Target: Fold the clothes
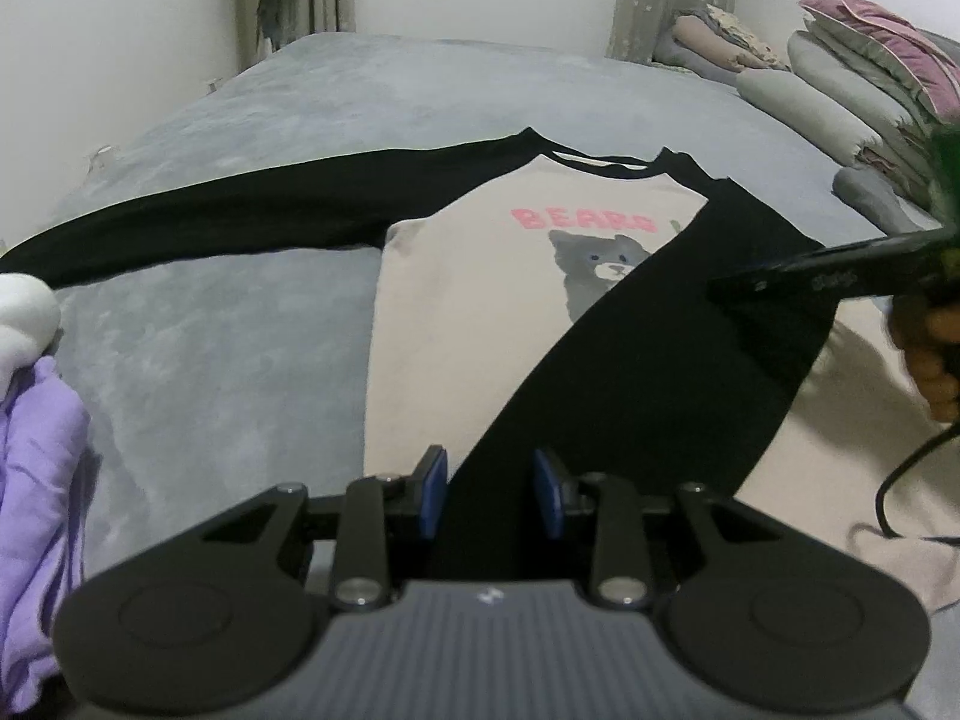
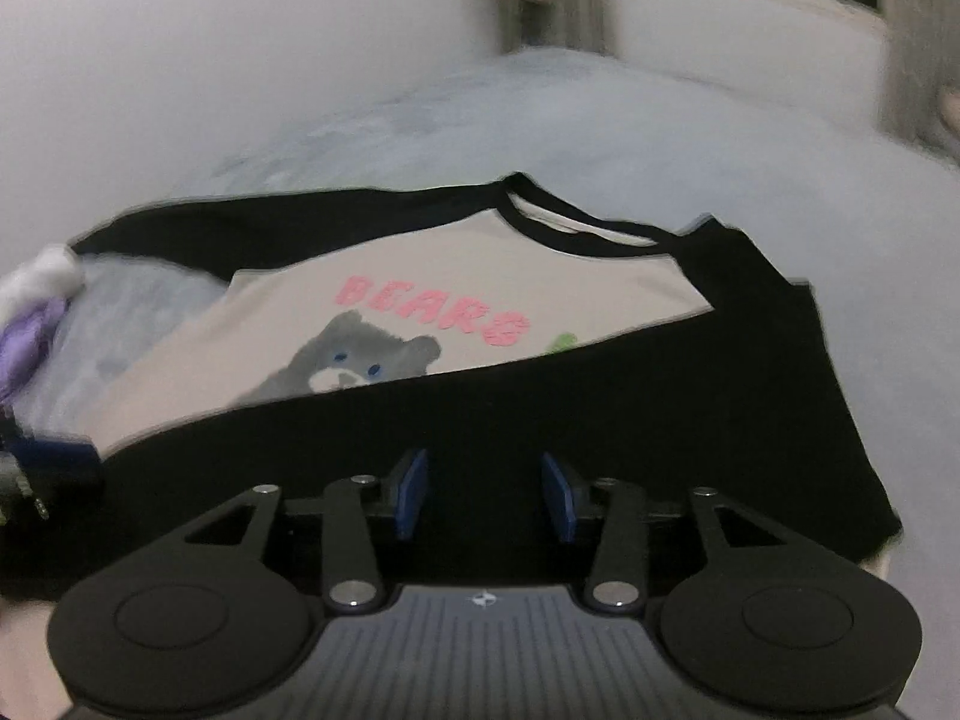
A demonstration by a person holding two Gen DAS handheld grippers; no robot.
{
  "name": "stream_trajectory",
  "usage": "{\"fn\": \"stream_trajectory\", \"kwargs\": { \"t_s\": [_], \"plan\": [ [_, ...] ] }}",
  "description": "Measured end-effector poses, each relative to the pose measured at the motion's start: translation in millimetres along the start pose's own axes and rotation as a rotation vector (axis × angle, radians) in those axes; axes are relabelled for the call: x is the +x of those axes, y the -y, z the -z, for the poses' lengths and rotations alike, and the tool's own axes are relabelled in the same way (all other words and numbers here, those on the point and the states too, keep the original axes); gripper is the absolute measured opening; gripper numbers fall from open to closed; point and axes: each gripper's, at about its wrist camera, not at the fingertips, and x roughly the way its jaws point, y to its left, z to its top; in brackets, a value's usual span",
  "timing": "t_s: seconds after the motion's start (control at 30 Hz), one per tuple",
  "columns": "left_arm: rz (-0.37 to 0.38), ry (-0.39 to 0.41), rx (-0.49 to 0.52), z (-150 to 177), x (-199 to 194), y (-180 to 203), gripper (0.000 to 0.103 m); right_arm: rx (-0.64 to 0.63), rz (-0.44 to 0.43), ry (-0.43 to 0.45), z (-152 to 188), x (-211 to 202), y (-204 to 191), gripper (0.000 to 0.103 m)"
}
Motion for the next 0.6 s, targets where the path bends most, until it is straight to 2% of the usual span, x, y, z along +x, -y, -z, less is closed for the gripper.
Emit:
{"fn": "stream_trajectory", "kwargs": {
  "t_s": [0.1,0.17,0.2,0.27,0.3,0.33,0.4,0.47,0.53,0.6],
  "plan": [
    [0.017,0.051,-0.044,-4.2,-12.3,-12.0,0.029,-0.006,-0.058,0.049,1.7,-21.8,-14.0,0.044],
    [0.016,0.057,-0.054,-4.7,-14.1,-14.9,0.029,-0.056,-0.095,-0.035,13.3,-11.1,-33.5,0.047],
    [0.014,0.057,-0.054,-4.5,-14.2,-15.4,0.029,-0.09,-0.086,-0.068,21.7,-3.4,-44.0,0.049],
    [0.009,0.056,-0.054,-4.1,-14.4,-16.3,0.029,-0.136,-0.016,-0.054,28.3,-2.8,-60.5,0.05],
    [0.007,0.056,-0.054,-3.9,-14.5,-16.7,0.029,-0.146,-0.008,-0.04,27.2,-8.0,-67.6,0.05],
    [0.005,0.055,-0.055,-3.6,-14.6,-17.1,0.029,-0.149,-0.025,-0.028,24.2,-16.1,-74.2,0.05],
    [0.001,0.054,-0.055,-3.2,-14.8,-18.0,0.029,-0.149,-0.111,0.007,25.0,-29.6,-89.1,0.05],
    [-0.004,0.053,-0.055,-2.8,-15.0,-18.9,0.029,-0.168,-0.17,-0.038,34.1,-26.2,-110.1,0.051],
    [-0.009,0.051,-0.05,-1.8,-15.2,-18.5,0.029,-0.256,-0.114,-0.049,54.6,-15.1,-133.6,0.058],
    [-0.015,0.049,-0.032,0.8,-16.0,-15.6,0.029,-0.252,-0.071,-0.049,61.2,-18.9,-142.0,0.058]
  ]
}}
